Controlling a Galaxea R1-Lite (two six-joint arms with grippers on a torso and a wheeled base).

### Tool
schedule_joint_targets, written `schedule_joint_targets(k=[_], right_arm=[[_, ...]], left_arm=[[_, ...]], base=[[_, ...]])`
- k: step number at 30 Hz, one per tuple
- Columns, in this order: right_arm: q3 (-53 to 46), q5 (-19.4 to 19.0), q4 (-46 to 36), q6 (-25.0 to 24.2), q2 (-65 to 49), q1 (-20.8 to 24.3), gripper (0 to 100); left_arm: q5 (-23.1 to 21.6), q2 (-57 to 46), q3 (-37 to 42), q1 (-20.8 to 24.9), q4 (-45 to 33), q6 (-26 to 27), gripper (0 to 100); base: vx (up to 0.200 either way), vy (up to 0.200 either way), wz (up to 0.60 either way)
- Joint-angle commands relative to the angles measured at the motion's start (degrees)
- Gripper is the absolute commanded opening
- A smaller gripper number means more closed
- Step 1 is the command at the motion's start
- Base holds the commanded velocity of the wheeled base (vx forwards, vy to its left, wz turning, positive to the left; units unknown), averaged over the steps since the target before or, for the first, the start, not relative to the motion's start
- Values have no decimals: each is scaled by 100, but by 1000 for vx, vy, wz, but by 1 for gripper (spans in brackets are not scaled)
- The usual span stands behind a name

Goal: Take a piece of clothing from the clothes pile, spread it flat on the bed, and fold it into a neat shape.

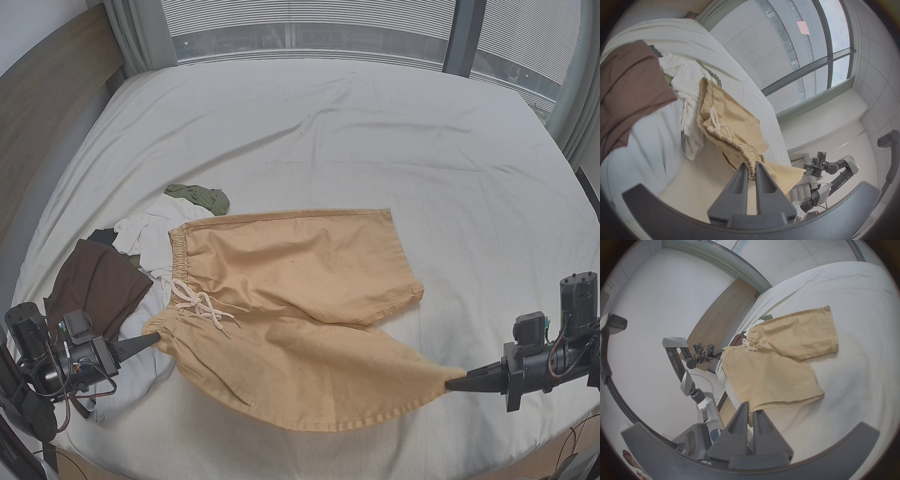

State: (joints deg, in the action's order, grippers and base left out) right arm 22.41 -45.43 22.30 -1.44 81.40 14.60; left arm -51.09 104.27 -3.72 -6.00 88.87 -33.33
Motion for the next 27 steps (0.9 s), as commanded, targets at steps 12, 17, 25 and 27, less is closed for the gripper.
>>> schedule_joint_targets(k=[12,17,25,27], right_arm=[[651,-9,653,-524,342,-678,0],[1046,8,829,-1315,438,-617,0],[1794,228,803,-1473,1045,-590,0],[1864,246,820,-1473,1115,-555,0]], left_arm=[[310,24,-683,239,8,-482,0],[934,68,-911,433,8,-596,0],[1154,111,-1122,459,8,-772,0],[1233,147,-1140,459,8,-772,0]], base=[[0,0,0],[0,0,0],[0,0,0],[0,0,0]])
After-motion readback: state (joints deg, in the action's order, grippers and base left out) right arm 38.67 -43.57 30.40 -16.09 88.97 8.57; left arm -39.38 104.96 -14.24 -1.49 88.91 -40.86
